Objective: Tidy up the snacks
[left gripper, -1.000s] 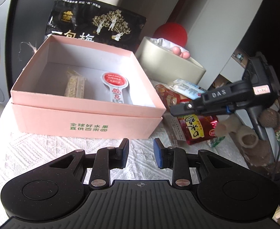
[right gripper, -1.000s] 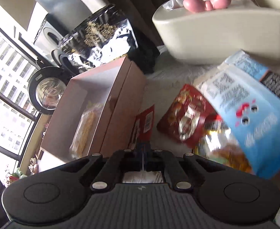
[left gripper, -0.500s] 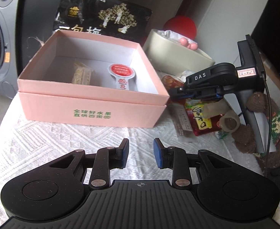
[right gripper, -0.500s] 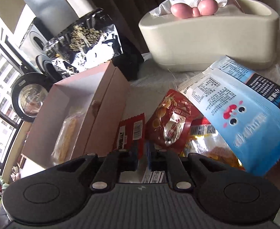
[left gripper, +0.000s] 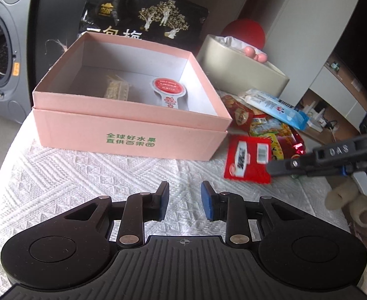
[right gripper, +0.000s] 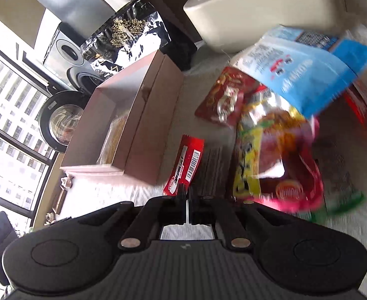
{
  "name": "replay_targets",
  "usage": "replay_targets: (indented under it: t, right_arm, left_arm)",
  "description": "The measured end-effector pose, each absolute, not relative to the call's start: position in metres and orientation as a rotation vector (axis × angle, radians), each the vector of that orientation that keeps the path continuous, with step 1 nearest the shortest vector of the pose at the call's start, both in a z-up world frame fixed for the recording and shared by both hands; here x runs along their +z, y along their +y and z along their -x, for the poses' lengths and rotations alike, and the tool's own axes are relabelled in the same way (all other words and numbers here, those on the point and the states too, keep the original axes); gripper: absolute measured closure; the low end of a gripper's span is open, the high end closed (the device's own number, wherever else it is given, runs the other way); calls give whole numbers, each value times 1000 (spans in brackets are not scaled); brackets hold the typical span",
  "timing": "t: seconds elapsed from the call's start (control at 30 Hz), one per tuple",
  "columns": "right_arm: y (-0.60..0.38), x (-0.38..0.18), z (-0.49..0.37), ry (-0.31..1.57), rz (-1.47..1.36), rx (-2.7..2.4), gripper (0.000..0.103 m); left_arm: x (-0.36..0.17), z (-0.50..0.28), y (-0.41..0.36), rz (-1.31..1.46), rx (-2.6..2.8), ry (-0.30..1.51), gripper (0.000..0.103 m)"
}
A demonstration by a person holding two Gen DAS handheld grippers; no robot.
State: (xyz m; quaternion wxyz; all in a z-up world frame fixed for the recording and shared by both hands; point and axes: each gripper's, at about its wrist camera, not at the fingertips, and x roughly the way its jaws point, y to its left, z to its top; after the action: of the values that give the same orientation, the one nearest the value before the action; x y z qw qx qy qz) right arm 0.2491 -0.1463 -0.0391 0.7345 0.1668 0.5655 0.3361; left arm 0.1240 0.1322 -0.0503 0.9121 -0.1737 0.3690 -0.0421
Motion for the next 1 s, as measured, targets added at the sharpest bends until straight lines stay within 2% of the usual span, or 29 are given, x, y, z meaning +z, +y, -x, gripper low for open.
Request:
replay_targets:
  t: [0.2,0.4,0.5,0.63,0.67,0.8,0.87,1.0]
  right_arm:
    - [-164,-42,-180,1320,-377,857,102]
    - [-189,-27,-149,1203,-316,782,98]
    - [-202,-18,-141,1087,-210,667,87]
    - [-205,-19,-128,907,14,428,49]
    - [-207,-23,-127,879,42,365,43]
    - [-220,-35,-127,832,51,222,42]
    - [-226,-41,-126,832,8,199,40]
    - [-233,-45,-118,801,-27,201,35]
  left_arm:
    - [-44,-118,113,336,-153,759,72]
    - [-39,-118,75,231,-250,770,72]
    - [-39,-118,51,156,-308,790,72]
    - [-42,-120,18,52,-346,771,71]
    - [-42,-121,9,18,-349,765,71]
    - [-46,-120,-28,-113,-392,749,71]
    - [-52,-118,-45,-212,-386,747,67]
    - [-61,-110,-48,-325,-311,743,66]
